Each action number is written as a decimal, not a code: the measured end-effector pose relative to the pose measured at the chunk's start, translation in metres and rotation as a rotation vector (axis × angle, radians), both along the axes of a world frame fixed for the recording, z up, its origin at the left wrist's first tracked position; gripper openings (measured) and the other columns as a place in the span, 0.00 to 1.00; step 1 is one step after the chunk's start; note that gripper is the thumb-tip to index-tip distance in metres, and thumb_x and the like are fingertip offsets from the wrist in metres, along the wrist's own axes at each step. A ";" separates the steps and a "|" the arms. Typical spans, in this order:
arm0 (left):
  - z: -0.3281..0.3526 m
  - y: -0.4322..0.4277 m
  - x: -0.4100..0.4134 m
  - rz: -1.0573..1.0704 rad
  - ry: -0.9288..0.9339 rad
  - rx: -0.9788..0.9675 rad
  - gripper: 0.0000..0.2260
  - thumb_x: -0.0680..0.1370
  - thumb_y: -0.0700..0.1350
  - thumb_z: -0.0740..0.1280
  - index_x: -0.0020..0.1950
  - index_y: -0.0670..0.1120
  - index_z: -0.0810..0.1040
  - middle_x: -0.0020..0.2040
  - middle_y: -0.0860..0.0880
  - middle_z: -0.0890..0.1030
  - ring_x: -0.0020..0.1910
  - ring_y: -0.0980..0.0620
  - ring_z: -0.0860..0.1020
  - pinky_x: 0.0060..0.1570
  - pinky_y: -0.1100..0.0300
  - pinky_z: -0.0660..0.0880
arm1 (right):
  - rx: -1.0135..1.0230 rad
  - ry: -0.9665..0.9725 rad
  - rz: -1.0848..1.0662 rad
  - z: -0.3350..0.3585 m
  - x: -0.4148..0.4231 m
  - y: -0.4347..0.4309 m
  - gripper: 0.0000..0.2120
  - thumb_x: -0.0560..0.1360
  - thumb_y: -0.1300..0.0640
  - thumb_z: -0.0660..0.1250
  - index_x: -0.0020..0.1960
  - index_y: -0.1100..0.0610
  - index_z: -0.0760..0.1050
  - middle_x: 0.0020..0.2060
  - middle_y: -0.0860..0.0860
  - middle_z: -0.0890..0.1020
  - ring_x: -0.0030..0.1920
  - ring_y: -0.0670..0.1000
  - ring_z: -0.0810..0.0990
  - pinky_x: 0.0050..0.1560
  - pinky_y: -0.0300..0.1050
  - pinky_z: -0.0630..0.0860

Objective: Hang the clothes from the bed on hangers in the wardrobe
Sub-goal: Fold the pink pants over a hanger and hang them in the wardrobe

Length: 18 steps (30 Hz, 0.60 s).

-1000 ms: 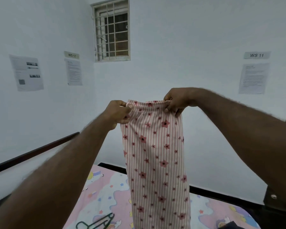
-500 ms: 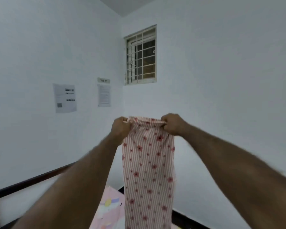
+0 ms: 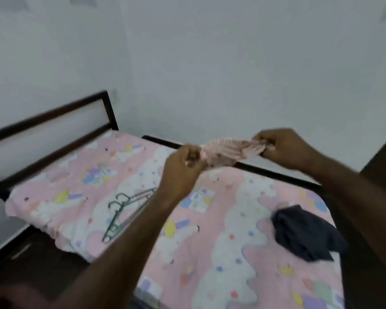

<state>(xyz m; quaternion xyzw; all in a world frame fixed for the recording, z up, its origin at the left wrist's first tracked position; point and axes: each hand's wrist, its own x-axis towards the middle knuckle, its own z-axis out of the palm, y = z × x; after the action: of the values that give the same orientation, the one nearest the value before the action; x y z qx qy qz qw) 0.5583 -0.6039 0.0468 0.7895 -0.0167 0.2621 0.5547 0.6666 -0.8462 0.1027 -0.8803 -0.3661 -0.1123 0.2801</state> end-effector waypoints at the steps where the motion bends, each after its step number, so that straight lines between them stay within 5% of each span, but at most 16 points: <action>1: -0.047 -0.012 -0.014 -0.002 0.085 0.001 0.06 0.69 0.45 0.72 0.40 0.48 0.76 0.35 0.49 0.79 0.35 0.59 0.73 0.40 0.61 0.73 | -0.031 0.052 -0.003 -0.046 -0.009 -0.010 0.13 0.67 0.55 0.69 0.46 0.61 0.84 0.39 0.53 0.85 0.43 0.39 0.79 0.45 0.20 0.67; 5: -0.214 -0.055 -0.052 -0.053 0.366 0.001 0.05 0.71 0.44 0.68 0.42 0.49 0.72 0.36 0.50 0.77 0.35 0.60 0.71 0.40 0.58 0.73 | -0.168 0.318 -0.164 -0.239 -0.037 -0.048 0.12 0.66 0.66 0.66 0.48 0.64 0.83 0.45 0.61 0.84 0.47 0.61 0.84 0.54 0.43 0.75; 11: -0.412 -0.105 -0.107 -0.232 0.802 0.153 0.09 0.71 0.47 0.64 0.47 0.42 0.75 0.39 0.45 0.79 0.38 0.47 0.75 0.39 0.54 0.70 | -0.280 0.508 -0.132 -0.497 -0.112 -0.101 0.22 0.61 0.60 0.53 0.43 0.65 0.82 0.36 0.60 0.82 0.36 0.62 0.83 0.46 0.43 0.68; 15: -0.451 -0.127 -0.129 -0.314 0.969 0.242 0.13 0.69 0.48 0.63 0.47 0.41 0.75 0.40 0.45 0.78 0.40 0.44 0.76 0.39 0.55 0.67 | -0.277 0.600 -0.178 -0.547 -0.148 -0.126 0.19 0.59 0.68 0.56 0.44 0.65 0.82 0.38 0.62 0.82 0.46 0.53 0.73 0.47 0.42 0.68; 18: -0.441 -0.148 -0.126 -0.340 1.005 0.298 0.09 0.70 0.44 0.68 0.47 0.43 0.75 0.41 0.45 0.79 0.42 0.44 0.77 0.38 0.56 0.66 | -0.148 0.565 -0.198 -0.522 -0.139 -0.133 0.20 0.61 0.68 0.55 0.44 0.63 0.82 0.44 0.63 0.81 0.52 0.53 0.72 0.55 0.44 0.70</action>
<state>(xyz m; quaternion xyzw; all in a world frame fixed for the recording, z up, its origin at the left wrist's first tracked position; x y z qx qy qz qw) 0.4321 -0.7515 -0.3938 0.8736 0.0862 -0.2457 0.4112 0.5275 -0.9795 -0.4193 -0.9261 -0.1935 0.1371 0.2934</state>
